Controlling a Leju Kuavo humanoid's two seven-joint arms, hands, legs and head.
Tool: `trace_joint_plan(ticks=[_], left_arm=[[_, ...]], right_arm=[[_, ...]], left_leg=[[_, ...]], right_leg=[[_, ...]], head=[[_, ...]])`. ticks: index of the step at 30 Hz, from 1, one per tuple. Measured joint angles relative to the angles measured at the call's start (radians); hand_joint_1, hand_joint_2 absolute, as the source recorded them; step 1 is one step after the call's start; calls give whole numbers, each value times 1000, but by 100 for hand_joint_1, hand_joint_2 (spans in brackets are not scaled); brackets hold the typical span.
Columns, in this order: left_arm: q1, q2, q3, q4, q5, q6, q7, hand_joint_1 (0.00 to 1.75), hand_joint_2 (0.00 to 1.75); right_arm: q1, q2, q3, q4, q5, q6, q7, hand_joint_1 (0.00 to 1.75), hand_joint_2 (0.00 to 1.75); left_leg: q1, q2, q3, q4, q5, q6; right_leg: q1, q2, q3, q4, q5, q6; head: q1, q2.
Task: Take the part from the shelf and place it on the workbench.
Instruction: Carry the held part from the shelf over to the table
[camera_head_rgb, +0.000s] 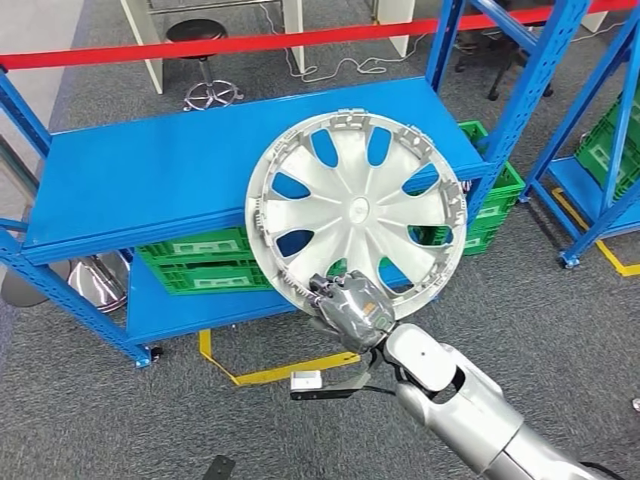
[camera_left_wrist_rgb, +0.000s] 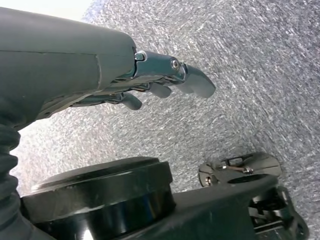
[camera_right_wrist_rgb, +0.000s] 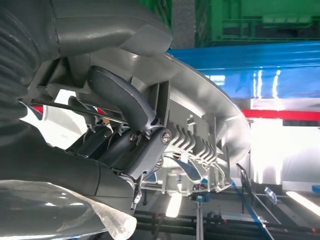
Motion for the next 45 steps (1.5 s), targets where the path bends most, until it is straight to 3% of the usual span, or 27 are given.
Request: trace_joint_plan(ticks=[2, 4, 5, 6, 8, 9, 10, 12, 14, 16, 19, 21, 23, 25, 26, 27, 29, 31, 33, 35, 36, 37, 38, 40, 42, 44, 45], left_arm=[[-2, 0, -3, 0, -1, 1, -4, 0, 175], [-1, 2, -4, 0, 0, 2, -10, 0, 175], [0, 3, -4, 0, 2, 2, -13, 0, 175], [1, 5, -4, 0, 3, 2, -15, 0, 175], [1, 7, -4, 0, 5, 2, -18, 0, 175], [0, 8, -4, 0, 5, 2, -18, 0, 175], [-2, 9, -4, 0, 6, 2, -19, 0, 175], [-1, 12, -4, 0, 7, 2, -21, 0, 175], [7, 16, -4, 1, 8, 0, -24, 0, 175], [13, 21, -4, 2, 9, -2, -25, 0, 175], [12, 24, -4, 2, 10, -3, -27, 0, 175], [12, 25, -4, 2, 11, -3, -28, 0, 175], [15, 26, -4, 2, 11, -3, -29, 0, 175], [18, 26, -4, 2, 10, -3, -29, 0, 175], [18, 26, -4, 2, 10, -3, -29, 0, 175], [19, 27, -4, 2, 10, -3, -29, 0, 175], [23, 28, -4, 2, 9, -3, -29, 0, 175], [26, 29, -4, 2, 10, -2, -29, 0, 175], [24, 31, -4, 2, 13, 0, -28, 0, 175], [24, 32, -4, 2, 19, 0, -28, 0, 175], [25, 34, -4, 2, 24, -1, -29, 0, 175], [27, 35, -4, 2, 27, -3, -30, 0, 175], [28, 37, -4, 2, 30, -5, -31, 0, 175], [27, 38, -4, 2, 35, -6, -35, 0, 175], [26, 40, -4, 2, 41, -7, -37, 0, 175], [28, 43, -3, 2, 47, -10, -38, 0, 175], [29, 44, -3, 3, 49, -11, -39, 0, 175]], right_arm=[[2, -3, 0, -4, 6, -2, 1, 175, 175], [8, -4, 2, -7, 12, -4, 1, 175, 175], [13, -4, 3, -8, 14, -4, 0, 175, 175], [18, -4, 5, -11, 15, -5, 0, 175, 175], [23, -4, 9, -16, 16, -5, 0, 175, 175], [24, -4, 10, -19, 16, -5, 0, 175, 175], [26, -4, 10, -21, 16, -6, 0, 175, 175], [34, -5, 12, -27, 17, -11, 0, 175, 175], [46, -4, 16, -31, 19, -17, 0, 175, 175], [52, -3, 21, -32, 21, -19, 1, 175, 175], [61, -3, 26, -32, 24, -21, 3, 175, 175], [68, -3, 29, -32, 26, -23, 3, 175, 175], [70, -3, 32, -32, 27, -23, 3, 175, 175], [70, -3, 34, -32, 26, -24, 3, 175, 175], [70, -3, 34, -32, 26, -24, 3, 175, 175], [69, -3, 34, -32, 26, -25, 4, 175, 175], [69, -2, 34, -32, 26, -26, 4, 175, 175], [69, -2, 35, -33, 26, -26, 4, 175, 175], [69, -2, 35, -32, 26, -27, 3, 175, 175], [70, -1, 37, -30, 26, -26, 1, 175, 175], [70, 0, 39, -28, 26, -25, -1, 175, 175], [69, 2, 41, -26, 25, -24, -4, 175, 175], [68, 5, 44, -24, 23, -22, -6, 175, 175], [62, 11, 48, -20, 19, -19, -9, 175, 175], [52, 18, 52, -15, 15, -12, -16, 175, 175], [38, 28, 57, -8, 8, 1, -25, 175, 175], [29, 35, 59, -3, 3, 9, -30, 175, 175]], left_leg=[[5, -3, -4, -9, 7, 11], [5, -10, -12, -8, 12, 15], [5, -15, -14, -8, 14, 15], [5, -22, -15, -7, 16, 13], [6, -39, -18, -2, 18, 9], [5, -48, -22, 2, 19, 5], [4, -58, -29, 9, 21, 1], [5, -78, -48, 17, 28, -13], [9, -95, -58, 18, 36, -27], [8, -74, -72, 45, 15, -38], [8, -18, -136, 213, -80, -50], [9, -9, -155, 286, -102, -51], [7, 4, -106, 212, -54, -45], [-2, 47, -40, 83, -8, -34], [-7, 65, -23, 42, 0, -28], [-11, 74, -18, 25, -2, -22], [-11, 56, -23, 17, -2, -10], [-6, 34, -25, 11, 5, 3], [-3, 12, -29, 8, 12, 13], [-5, -13, -33, 9, 15, 17], [-6, -27, -34, 10, 16, 18], [-6, -42, -34, 11, 16, 18], [-6, -56, -34, 13, 16, 18], [-6, -83, -37, 19, 17, 13], [-3, -105, -50, 25, 21, 2], [2, -126, -61, 24, 29, -12], [1, -120, -64, 27, 27, -18]], right_leg=[[-2, 1, -44, 85, -55, 8], [-4, 1, -105, 221, -112, 14], [-5, 1, -124, 263, -119, 17], [-7, 1, -125, 267, -107, 18], [-13, 16, -72, 163, -39, 20], [-17, 40, -38, 96, -13, 20], [-21, 63, -10, 41, 2, 19], [-23, 88, 8, 5, 0, 14], [-22, 68, 6, 3, 5, 3], [-25, 42, 5, 0, 11, -10], [-22, -3, 1, -1, 13, -18], [-19, -32, 0, -1, 14, -19], [-18, -57, 1, -1, 13, -19], [-14, -78, 2, 0, 12, -17], [-10, -88, 0, 2, 12, -14], [-7, -98, -2, 2, 12, -11], [-4, -115, -5, 3, 10, -3], [-8, -81, -17, 28, -14, 6], [-11, -23, -64, 128, -71, 10], [-10, -3, -124, 253, -117, 10], [-10, 0, -139, 279, -115, 9], [-10, 2, -135, 266, -94, 8], [-10, 8, -112, 215, -57, 5], [-14, 48, -49, 86, 3, 0], [-17, 82, -17, 22, 14, -3], [-17, 72, -14, 13, 13, -8], [-18, 60, -13, 9, 16, -12]], head=[[2, 0], [2, 0], [2, 0], [2, 0], [2, 0], [2, 0], [2, 0], [1, 0], [1, 0], [-6, 0], [-15, 0], [-15, 0], [-15, 0], [-15, 0], [-15, 0], [-15, 0], [-15, 0], [-14, 0], [-12, 0], [-12, 0], [-12, 0], [-12, 0], [-12, 0], [-12, 0], [-14, 0], [-14, 0], [-15, 0]])
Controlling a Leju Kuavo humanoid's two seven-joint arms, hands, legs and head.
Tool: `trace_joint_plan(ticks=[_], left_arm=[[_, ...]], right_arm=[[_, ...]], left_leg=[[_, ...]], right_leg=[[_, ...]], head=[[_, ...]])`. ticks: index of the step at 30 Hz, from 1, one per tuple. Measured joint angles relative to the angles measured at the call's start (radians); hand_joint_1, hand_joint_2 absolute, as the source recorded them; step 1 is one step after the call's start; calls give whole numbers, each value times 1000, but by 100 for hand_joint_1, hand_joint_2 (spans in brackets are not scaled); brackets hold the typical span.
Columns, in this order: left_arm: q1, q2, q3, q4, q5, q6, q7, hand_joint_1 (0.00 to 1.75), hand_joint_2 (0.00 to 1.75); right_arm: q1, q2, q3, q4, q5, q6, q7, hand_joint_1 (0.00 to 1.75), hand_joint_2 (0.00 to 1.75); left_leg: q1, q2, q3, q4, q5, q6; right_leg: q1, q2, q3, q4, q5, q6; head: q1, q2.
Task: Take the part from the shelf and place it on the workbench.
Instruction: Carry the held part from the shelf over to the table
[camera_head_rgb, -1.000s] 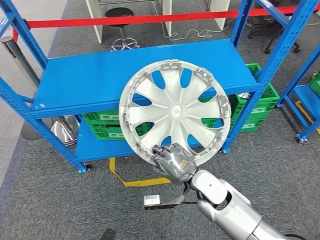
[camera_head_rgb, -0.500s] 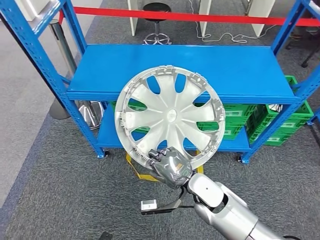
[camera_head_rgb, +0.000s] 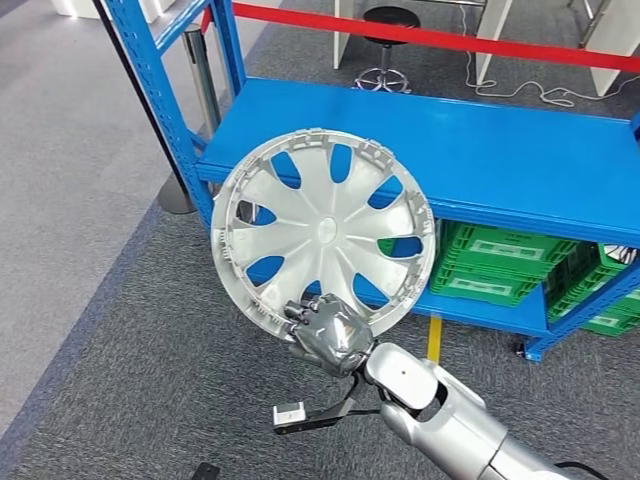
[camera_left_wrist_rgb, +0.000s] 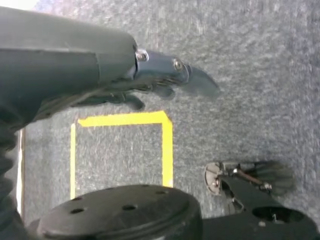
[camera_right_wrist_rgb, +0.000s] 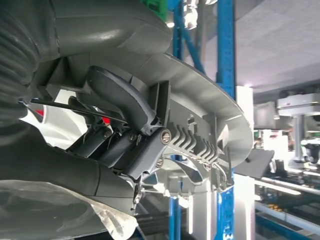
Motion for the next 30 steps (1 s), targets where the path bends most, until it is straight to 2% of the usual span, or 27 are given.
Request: trace_joint_plan(ticks=[2, 3, 4, 5, 6, 7, 8, 10, 12, 13, 15, 16, 17, 19, 20, 21, 22, 23, 24, 25, 26, 27, 28, 30], left_arm=[[-1, 1, 0, 0, 2, 3, -1, 0, 175], [-2, 0, 1, 0, 4, 6, -1, 0, 175], [-4, 0, 1, 0, 5, 9, -2, 0, 175], [-5, 0, 1, 0, 6, 11, -3, 0, 175], [-6, 0, 1, 0, 6, 12, -4, 0, 175], [-7, 0, 1, 0, 6, 12, -5, 0, 175], [-7, 0, 1, 0, 6, 11, -5, 0, 175], [-5, 0, 1, 0, 5, 8, -5, 0, 175], [-4, 1, 1, 0, 2, 7, -8, 0, 175], [-3, 1, 0, 0, 1, 8, -11, 0, 175], [1, 2, 0, 0, 0, 10, -15, 0, 175], [2, 3, -1, 0, -1, 11, -16, 0, 175], [2, 4, -1, 0, -1, 12, -16, 0, 175], [-2, 4, -2, 0, -3, 13, -17, 0, 175], [-3, 4, -2, 0, -3, 13, -17, 0, 175], [-3, 4, -2, 0, -4, 13, -17, 0, 175], [-3, 4, -2, 0, -6, 13, -18, 0, 175], [-3, 4, -3, 0, -8, 14, -19, 0, 175], [-4, 2, -4, 0, -9, 17, -20, 0, 175], [-6, -2, -5, 0, -11, 22, -19, 0, 175], [-8, -8, -6, 0, -11, 30, -16, 0, 175], [-11, -14, -7, 0, -11, 38, -10, 0, 175], [-13, -20, -8, 0, -11, 45, -2, 0, 175], [-15, -29, -9, 0, -10, 53, 15, 0, 175]], right_arm=[[-19, 14, 4, 11, -11, 11, -6, 175, 175], [-28, 19, 5, 17, -14, 15, -8, 175, 175], [-35, 23, 7, 23, -16, 18, -10, 175, 175], [-40, 25, 8, 30, -17, 20, -11, 175, 175], [-44, 26, 10, 36, -19, 23, -12, 175, 175], [-48, 29, 13, 41, -21, 24, -14, 175, 175], [-52, 33, 15, 45, -23, 26, -14, 175, 175], [-62, 41, 20, 53, -29, 31, -16, 175, 175], [-72, 45, 22, 58, -33, 36, -17, 175, 175], [-75, 46, 24, 61, -35, 39, -19, 175, 175], [-82, 48, 27, 64, -36, 42, -22, 175, 175], [-84, 49, 29, 66, -38, 44, -23, 175, 175], [-87, 50, 31, 67, -40, 44, -24, 175, 175], [-88, 50, 34, 72, -41, 45, -24, 175, 175], [-88, 50, 36, 76, -41, 46, -24, 175, 175], [-87, 49, 38, 80, -41, 46, -24, 175, 175], [-87, 49, 39, 83, -41, 46, -24, 175, 175], [-87, 50, 41, 86, -42, 47, -23, 175, 175], [-89, 50, 42, 88, -42, 49, -23, 175, 175], [-92, 52, 43, 91, -43, 51, -22, 175, 175], [-97, 55, 44, 94, -43, 54, -21, 175, 175], [-103, 60, 45, 98, -42, 58, -21, 175, 175], [-109, 67, 47, 102, -42, 63, -21, 175, 175], [-120, 86, 52, 111, -44, 72, -20, 175, 175]], left_leg=[[-3, 46, -21, 47, -30, -12], [-2, 77, -45, 100, -60, -19], [1, 97, -74, 167, -92, -25], [4, 106, -101, 229, -116, -29], [6, 111, -116, 266, -125, -32], [8, 114, -113, 267, -115, -34], [9, 119, -92, 229, -87, -34], [5, 155, -25, 99, -25, -29], [-3, 188, 12, 12, -5, -19], [-7, 189, 13, 1, -10, -14], [-5, 167, 11, -6, -8, -1], [-3, 156, 11, -9, -6, 6], [-1, 144, 12, -12, -4, 13], [1, 119, 12, -13, -1, 22], [0, 106, 12, -13, -1, 24], [-1, 92, 12, -13, -1, 25], [-2, 77, 13, -13, -1, 25], [-3, 61, 14, -12, -1, 25], [-3, 46, 14, -10, -1, 25], [-3, 32, 12, -8, -1, 23], [-2, 20, 8, -4, -1, 21], [-1, 9, 3, -1, 1, 16], [2, -1, -3, 0, 3, 10], [7, -18, -11, 0, 6, -2]], right_leg=[[-5, -27, 4, -6, 4, -11], [-4, -41, 5, -7, 4, -14], [-3, -57, 5, -7, 3, -16], [-3, -73, 5, -7, 2, -17], [-2, -89, 5, -7, 1, -17], [-2, -104, 6, -7, 0, -16], [-2, -118, 8, -7, -2, -15], [1, -139, 12, -6, -6, -9], [9, -159, 11, -5, -10, -1], [12, -170, 10, -5, -11, 3], [12, -184, 11, -5, -16, 11], [10, -169, 6, 7, -28, 15], [8, -144, -8, 38, -48, 17], [7, -84, -69, 159, -103, 17], [8, -69, -105, 226, -124, 15], [9, -62, -134, 271, -131, 14], [10, -58, -146, 280, -118, 12], [10, -55, -140, 250, -87, 10], [9, -45, -117, 188, -44, 7], [6, -20, -88, 121, -10, 5], [3, 5, -63, 63, 12, 5], [1, 26, -47, 28, 22, 5], [0, 37, -41, 16, 19, 5], [1, 18, -37, 11, 22, 2]], head=[[-7, 0], [-10, 0], [-13, 0], [-13, 0], [-13, 0], [-13, 0], [-13, 0], [-14, 0], [-14, 0], [-14, 0], [-14, 0], [-14, 0], [-12, 0], [-7, 0], [-5, 0], [-5, 0], [-4, 0], [-4, 0], [-4, 0], [-4, 0], [-5, 0], [-5, 0], [-5, 0], [-5, 0]])
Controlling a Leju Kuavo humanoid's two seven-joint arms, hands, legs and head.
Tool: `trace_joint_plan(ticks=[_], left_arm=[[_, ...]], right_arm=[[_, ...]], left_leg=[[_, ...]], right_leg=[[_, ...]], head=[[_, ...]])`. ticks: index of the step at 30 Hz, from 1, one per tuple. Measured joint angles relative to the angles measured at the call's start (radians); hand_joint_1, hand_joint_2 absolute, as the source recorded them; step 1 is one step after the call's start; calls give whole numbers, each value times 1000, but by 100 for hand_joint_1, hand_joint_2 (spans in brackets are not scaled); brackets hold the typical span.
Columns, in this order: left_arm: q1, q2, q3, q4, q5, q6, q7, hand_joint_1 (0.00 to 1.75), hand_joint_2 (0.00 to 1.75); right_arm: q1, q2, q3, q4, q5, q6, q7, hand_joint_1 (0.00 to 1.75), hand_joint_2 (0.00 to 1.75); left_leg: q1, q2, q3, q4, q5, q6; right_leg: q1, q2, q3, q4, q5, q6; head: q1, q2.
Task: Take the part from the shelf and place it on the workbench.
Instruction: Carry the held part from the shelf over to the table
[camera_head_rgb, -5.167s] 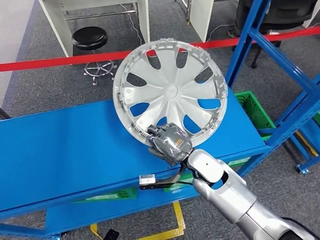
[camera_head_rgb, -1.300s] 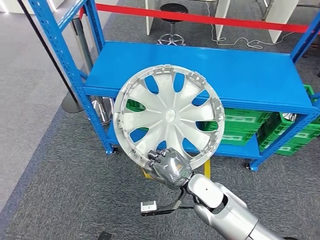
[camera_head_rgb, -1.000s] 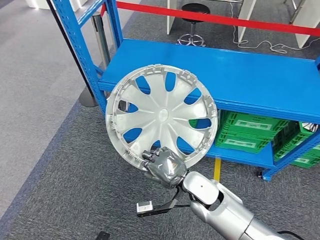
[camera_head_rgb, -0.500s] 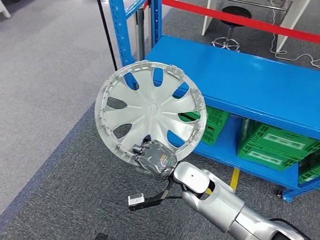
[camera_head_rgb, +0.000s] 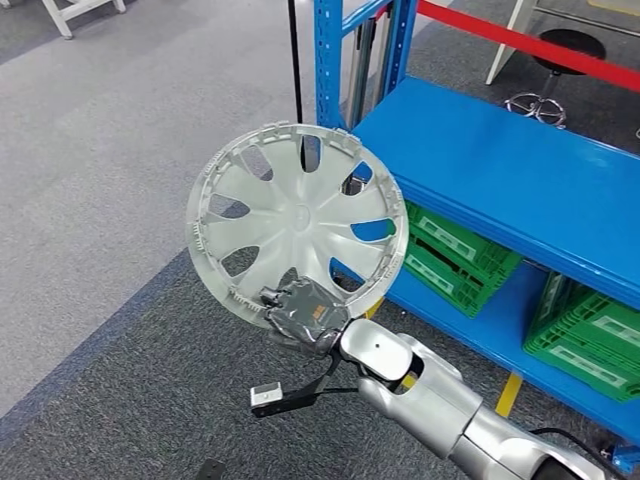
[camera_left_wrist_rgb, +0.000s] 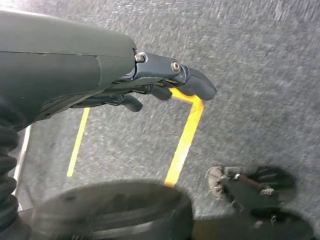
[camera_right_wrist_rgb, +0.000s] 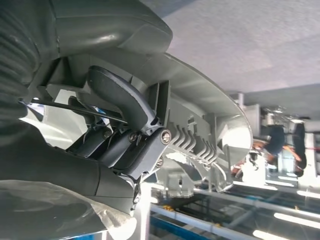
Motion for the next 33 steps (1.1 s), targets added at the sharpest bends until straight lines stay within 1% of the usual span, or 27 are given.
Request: trace_joint_plan(ticks=[1, 2, 4, 6, 7, 8, 9, 11, 12, 13, 15, 16, 17, 19, 21, 22, 23, 24, 25, 26, 27, 28, 29, 30, 31, 32, 33], left_arm=[[-1, -4, -2, 0, 0, 2, 7, 0, 175], [-2, -7, -4, 0, 0, 4, 11, 0, 175], [-10, -10, -8, 0, -1, 6, 13, 0, 175], [-16, -11, -10, 0, -1, 5, 13, 0, 175], [-17, -12, -12, 0, -1, 5, 13, 0, 175], [-17, -13, -13, 0, -1, 5, 14, 0, 175], [-16, -13, -14, 0, -1, 5, 15, 0, 175], [-14, -14, -16, 0, -1, 7, 19, 0, 175], [-14, -14, -16, 0, 0, 8, 20, 0, 175], [-14, -14, -17, 0, 0, 9, 21, 0, 175], [-11, -13, -17, 0, 0, 10, 23, 0, 175], [-8, -13, -17, 0, 1, 10, 24, 0, 175], [-8, -13, -17, 0, 1, 11, 24, 0, 175], [-10, -14, -17, 0, 2, 12, 24, 0, 175], [-12, -15, -17, 0, 2, 12, 24, 0, 175], [-11, -15, -17, 0, 2, 12, 24, 0, 175], [-10, -15, -17, 0, 3, 13, 24, 0, 175], [-10, -15, -17, 0, 3, 13, 24, 0, 175], [-10, -15, -17, 0, 4, 14, 24, 0, 175], [-10, -15, -17, 0, 4, 14, 24, 0, 175], [-11, -16, -17, 0, 4, 15, 24, 0, 175], [-11, -16, -17, 0, 4, 15, 24, 0, 175], [-10, -16, -17, 0, 4, 16, 25, 0, 175], [-8, -16, -18, 0, 4, 17, 26, 0, 175], [-7, -15, -18, 0, 3, 18, 26, 0, 175], [-7, -15, -19, 0, 3, 19, 27, 0, 175], [-8, -15, -19, 0, 3, 19, 27, 0, 175]], right_arm=[[-6, 10, 2, 5, -2, 4, 1, 175, 175], [-11, 19, 4, 9, -3, 7, 3, 175, 175], [-18, 27, 8, 17, -5, 9, 4, 175, 175], [-20, 29, 12, 26, -5, 9, 5, 175, 175], [-20, 30, 15, 29, -5, 9, 5, 175, 175], [-20, 31, 18, 32, -8, 9, 4, 175, 175], [-20, 33, 21, 34, -13, 9, 1, 175, 175], [-23, 37, 25, 37, -27, 10, -4, 175, 175], [-26, 38, 27, 38, -32, 10, -6, 175, 175], [-28, 39, 28, 38, -36, 10, -7, 175, 175], [-32, 42, 32, 39, -38, 11, -10, 175, 175], [-33, 44, 35, 39, -39, 11, -11, 175, 175], [-35, 46, 37, 39, -40, 11, -11, 175, 175], [-36, 45, 40, 40, -41, 11, -11, 175, 175], [-34, 43, 42, 44, -41, 11, -13, 175, 175], [-34, 43, 44, 45, -42, 12, -14, 175, 175], [-34, 43, 46, 46, -44, 12, -16, 175, 175], [-34, 43, 48, 46, -46, 12, -17, 175, 175], [-34, 43, 49, 46, -49, 12, -19, 175, 175], [-35, 43, 49, 46, -51, 12, -20, 175, 175], [-35, 43, 50, 46, -52, 12, -21, 175, 175], [-35, 43, 52, 46, -53, 12, -22, 175, 175], [-36, 43, 54, 46, -53, 13, -24, 175, 175], [-36, 44, 57, 46, -54, 13, -25, 175, 175], [-37, 46, 60, 46, -56, 14, -25, 175, 175], [-39, 48, 61, 47, -57, 14, -26, 175, 175], [-40, 50, 62, 47, -59, 14, -26, 175, 175]], left_leg=[[-1, 12, -4, 7, -5, -5], [-3, 35, -13, 29, -19, -11], [-5, 99, -61, 132, -73, -22], [-1, 126, -115, 251, -120, -30], [1, 131, -123, 273, -120, -31], [2, 134, -112, 255, -102, -32], [2, 143, -81, 200, -70, -30], [-5, 185, -11, 65, -19, -22], [-10, 204, 11, 20, -8, -16], [-16, 214, 18, 0, -9, -10], [-17, 197, 17, -6, -10, 3], [-15, 185, 19, -9, -8, 10], [-12, 174, 21, -13, -6, 17], [-8, 149, 23, -17, -3, 28], [-9, 121, 23, -16, -4, 32], [-9, 106, 23, -15, -4, 32], [-10, 90, 24, -14, -4, 32], [-9, 74, 24, -13, -5, 31], [-8, 59, 24, -11, -6, 29], [-8, 45, 22, -7, -8, 25], [-7, 32, 19, -4, -9, 21], [-5, 21, 15, -2, -9, 16], [-3, 10, 12, -1, -8, 10], [0, 0, 10, -2, -7, 5], [1, 5, 9, 0, -9, -1], [-1, 24, 3, 13, -17, -6], [-2, 53, -11, 46, -36, -11]], right_leg=[[-1, -12, 3, -3, 1, -4], [-3, -26, 7, -7, 2, -10], [-1, -58, 13, -10, -1, -20], [1, -93, 15, -10, -4, -23], [1, -109, 17, -10, -6, -23], [2, -122, 19, -10, -8, -22], [2, -135, 22, -10, -11, -21], [5, -156, 28, -9, -17, -14], [8, -166, 30, -9, -20, -9], [12, -177, 31, -9, -22, -5], [14, -195, 36, -13, -25, 5], [11, -184, 35, -9, -33, 9], [9, -162, 26, 10, -47, 12], [5, -101, -25, 110, -97, 14], [7, -79, -97, 237, -137, 14], [7, -77, -120, 265, -134, 14], [7, -75, -125, 257, -112, 13], [7, -69, -112, 210, -74, 12], [5, -53, -87, 142, -33, 10], [2, -30, -56, 78, -4, 9], [-1, -11, -33, 32, 12, 8], [-1, 2, -20, 9, 14, 8], [0, 2, -13, 5, 11, 6], [2, -8, -12, 3, 12, 3], [2, -20, -8, -1, 13, -1], [2, -32, -4, -5, 13, -7], [1, -45, 1, -9, 13, -13]], head=[[-3, 0], [-8, 0], [-16, 0], [-17, 0], [-17, 0], [-18, 0], [-18, 0], [-18, 0], [-18, 0], [-18, 0], [-17, 0], [-18, 0], [-16, 0], [-12, 0], [-8, 0], [-8, 0], [-8, 0], [-8, 0], [-8, 0], [-8, 0], [-8, 0], [-9, 0], [-9, 0], [-9, 0], [-9, 0], [-12, 0], [-14, 0]])
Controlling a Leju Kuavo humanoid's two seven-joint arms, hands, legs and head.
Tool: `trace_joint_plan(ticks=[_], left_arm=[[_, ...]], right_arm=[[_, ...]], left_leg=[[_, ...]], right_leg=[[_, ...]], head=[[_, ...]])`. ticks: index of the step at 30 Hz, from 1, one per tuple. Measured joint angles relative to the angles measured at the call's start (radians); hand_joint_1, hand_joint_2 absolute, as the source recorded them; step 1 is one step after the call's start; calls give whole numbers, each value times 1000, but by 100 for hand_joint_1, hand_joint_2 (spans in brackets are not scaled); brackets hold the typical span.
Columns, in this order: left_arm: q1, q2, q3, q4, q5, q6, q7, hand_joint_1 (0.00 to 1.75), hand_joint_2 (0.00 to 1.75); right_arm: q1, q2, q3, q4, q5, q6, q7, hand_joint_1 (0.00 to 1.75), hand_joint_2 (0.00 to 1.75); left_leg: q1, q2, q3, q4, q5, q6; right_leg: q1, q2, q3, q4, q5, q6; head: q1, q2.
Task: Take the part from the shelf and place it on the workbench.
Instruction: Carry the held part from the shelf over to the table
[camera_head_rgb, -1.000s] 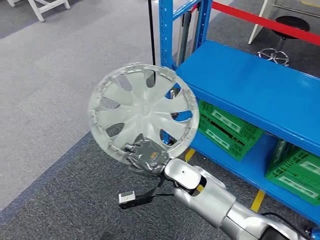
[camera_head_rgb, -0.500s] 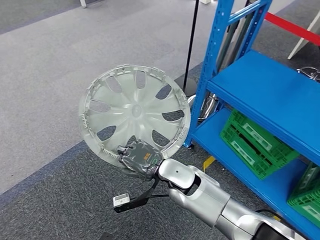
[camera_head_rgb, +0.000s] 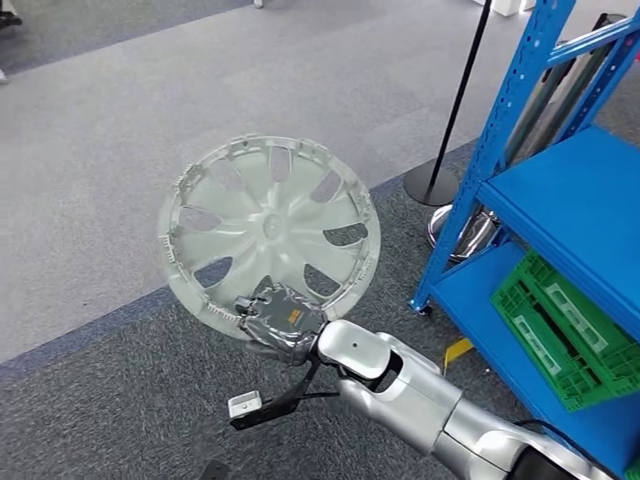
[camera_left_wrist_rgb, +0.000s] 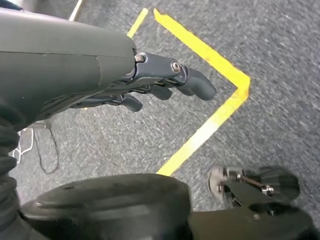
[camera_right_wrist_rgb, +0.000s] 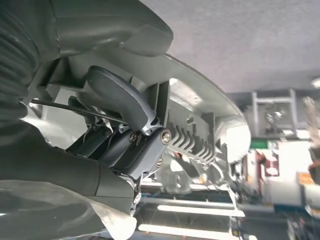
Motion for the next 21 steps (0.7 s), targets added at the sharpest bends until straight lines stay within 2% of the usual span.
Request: trace_joint_plan(ticks=[1, 2, 3, 4, 5, 6, 7, 8, 10, 11, 13, 14, 15, 17, 18, 19, 20, 21], left_arm=[[-1, 0, -1, 0, 0, 0, 0, 0, 175], [-2, 0, -1, 0, 0, 0, 0, 0, 175], [-4, 0, -2, 0, 0, 0, -1, 0, 175], [-5, 0, -2, 0, -1, 0, -1, 0, 175], [-5, 0, -3, 0, -1, 0, -1, 0, 175], [-6, 0, -3, 0, -1, 0, -2, 0, 175], [-5, 0, -4, 0, -1, 0, -1, 0, 175], [-3, 0, -4, 0, -1, 0, -1, 0, 175], [-3, 0, -4, 0, -1, 0, 0, 0, 175], [-2, 0, -5, 0, -1, 0, 0, 0, 175], [1, 0, -5, 0, 2, 0, 0, 0, 175], [2, 1, -5, 0, 4, 1, -1, 0, 175], [3, 1, -5, 0, 6, 5, -3, 0, 175], [1, 1, -5, 0, 5, 19, -10, 0, 175], [0, 1, -6, 0, 3, 25, -13, 0, 175], [-1, 0, -6, 0, 2, 29, -16, 0, 175], [-1, 0, -6, 0, 2, 31, -17, 0, 175], [-1, 0, -7, 0, 1, 31, -18, 0, 175]], right_arm=[[0, 1, 0, 1, -1, 0, 0, 175, 175], [0, 1, 1, 1, -1, 0, 0, 175, 175], [1, 1, 2, 2, -1, 0, 0, 175, 175], [1, 1, 2, 3, 0, 0, -1, 175, 175], [2, 1, 3, 4, 0, 1, -2, 175, 175], [2, 1, 4, 4, 0, 1, -2, 175, 175], [1, 2, 4, 4, -1, 1, -3, 175, 175], [0, 2, 4, 4, -2, 1, -3, 175, 175], [-3, 2, 4, 4, -4, 1, -3, 175, 175], [-5, 2, 4, 4, -5, 1, -4, 175, 175], [-8, 4, 6, 5, -8, 1, -6, 175, 175], [-9, 5, 7, 5, -9, 0, -8, 175, 175], [-11, 6, 8, 5, -11, -1, -9, 175, 175], [-12, 5, 8, 5, -14, -2, -9, 175, 175], [-11, 3, 9, 6, -15, -2, -9, 175, 175], [-8, 2, 9, 6, -14, -2, -9, 175, 175], [-6, 1, 10, 6, -14, -3, -9, 175, 175], [-4, 0, 10, 6, -14, -3, -9, 175, 175]], left_leg=[[-1, 35, -25, 55, -27, -5], [1, 59, -58, 124, -58, -9], [3, 71, -88, 187, -81, -12], [6, 77, -106, 226, -88, -14], [7, 79, -106, 227, -76, -15], [8, 84, -87, 188, -48, -15], [8, 98, -53, 121, -11, -13], [2, 122, -18, 53, 14, -11], [-9, 160, 23, -35, 35, -2], [-14, 162, 25, -45, 30, 3], [-13, 139, 24, -51, 32, 16], [-11, 126, 26, -54, 34, 22], [-9, 114, 28, -57, 36, 28], [-6, 89, 30, -59, 38, 38], [-7, 75, 30, -59, 38, 41], [-7, 60, 30, -59, 37, 43], [-8, 45, 30, -58, 37, 43], [-8, 29, 31, -57, 37, 43]], right_leg=[[1, -15, 4, -2, -1, -5], [2, -29, 6, -2, -4, -10], [4, -44, 8, -2, -6, -12], [5, -59, 9, -2, -8, -13], [5, -73, 11, -2, -10, -13], [6, -86, 14, -2, -12, -11], [6, -97, 19, -2, -16, -9], [9, -109, 22, -2, -19, -6], [15, -130, 26, -1, -26, 4], [18, -141, 28, -1, -28, 9], [16, -159, 30, -2, -34, 19], [13, -146, 28, 6, -43, 25], [11, -120, 16, 33, -61, 28], [8, -57, -41, 149, -116, 32], [8, -41, -79, 220, -142, 32], [8, -34, -110, 270, -152, 32], [8, -31, -124, 285, -142, 32], [7, -27, -120, 260, -113, 30]], head=[[-2, 0], [-5, 0], [-5, 0], [-5, 0], [-5, 0], [-5, 0], [-5, 0], [-5, 0], [-5, 0], [-4, 0], [-2, 0], [-1, 0], [2, 0], [9, 0], [11, 0], [12, 0], [12, 0], [12, 0]])
